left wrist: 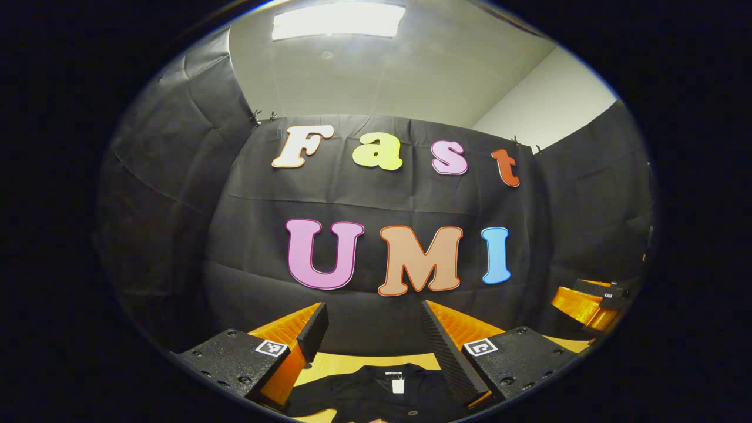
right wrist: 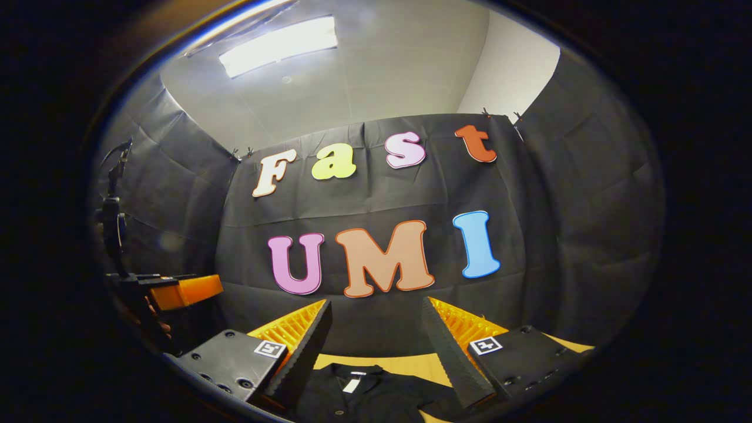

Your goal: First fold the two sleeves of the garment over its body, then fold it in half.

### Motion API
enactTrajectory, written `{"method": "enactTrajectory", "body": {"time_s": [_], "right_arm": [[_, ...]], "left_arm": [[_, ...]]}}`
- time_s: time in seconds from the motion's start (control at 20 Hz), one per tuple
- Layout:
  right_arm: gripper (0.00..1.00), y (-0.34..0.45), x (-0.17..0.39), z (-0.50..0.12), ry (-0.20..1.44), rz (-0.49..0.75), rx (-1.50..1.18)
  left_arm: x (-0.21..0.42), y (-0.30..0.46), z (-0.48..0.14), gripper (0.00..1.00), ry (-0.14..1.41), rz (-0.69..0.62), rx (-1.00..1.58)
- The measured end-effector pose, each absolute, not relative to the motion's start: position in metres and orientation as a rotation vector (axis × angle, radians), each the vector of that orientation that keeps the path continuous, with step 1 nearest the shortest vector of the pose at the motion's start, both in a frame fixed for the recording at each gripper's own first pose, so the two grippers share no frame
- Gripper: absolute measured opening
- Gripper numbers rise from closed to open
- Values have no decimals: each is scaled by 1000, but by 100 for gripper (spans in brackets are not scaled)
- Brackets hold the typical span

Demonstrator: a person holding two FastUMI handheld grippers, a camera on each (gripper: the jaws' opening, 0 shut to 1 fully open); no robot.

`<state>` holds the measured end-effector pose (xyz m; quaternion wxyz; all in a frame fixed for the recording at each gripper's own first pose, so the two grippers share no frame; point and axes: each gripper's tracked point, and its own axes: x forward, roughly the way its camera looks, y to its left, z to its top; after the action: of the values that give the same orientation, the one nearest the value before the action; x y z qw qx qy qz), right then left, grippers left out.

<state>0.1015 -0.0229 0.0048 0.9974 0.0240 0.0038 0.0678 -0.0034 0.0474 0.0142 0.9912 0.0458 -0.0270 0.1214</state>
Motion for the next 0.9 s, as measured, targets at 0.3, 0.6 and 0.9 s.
{"method": "enactTrajectory", "body": {"time_s": [0.3,0.6,0.9], "right_arm": [[97,-13,103,-8,54,158,44],[97,-35,105,-14,76,132,44],[97,-117,110,-38,132,-24,-31]], "left_arm": [[-6,59,-3,92,-26,269,35],[-3,50,-4,93,-22,252,44],[2,45,3,92,-35,241,70]]}}
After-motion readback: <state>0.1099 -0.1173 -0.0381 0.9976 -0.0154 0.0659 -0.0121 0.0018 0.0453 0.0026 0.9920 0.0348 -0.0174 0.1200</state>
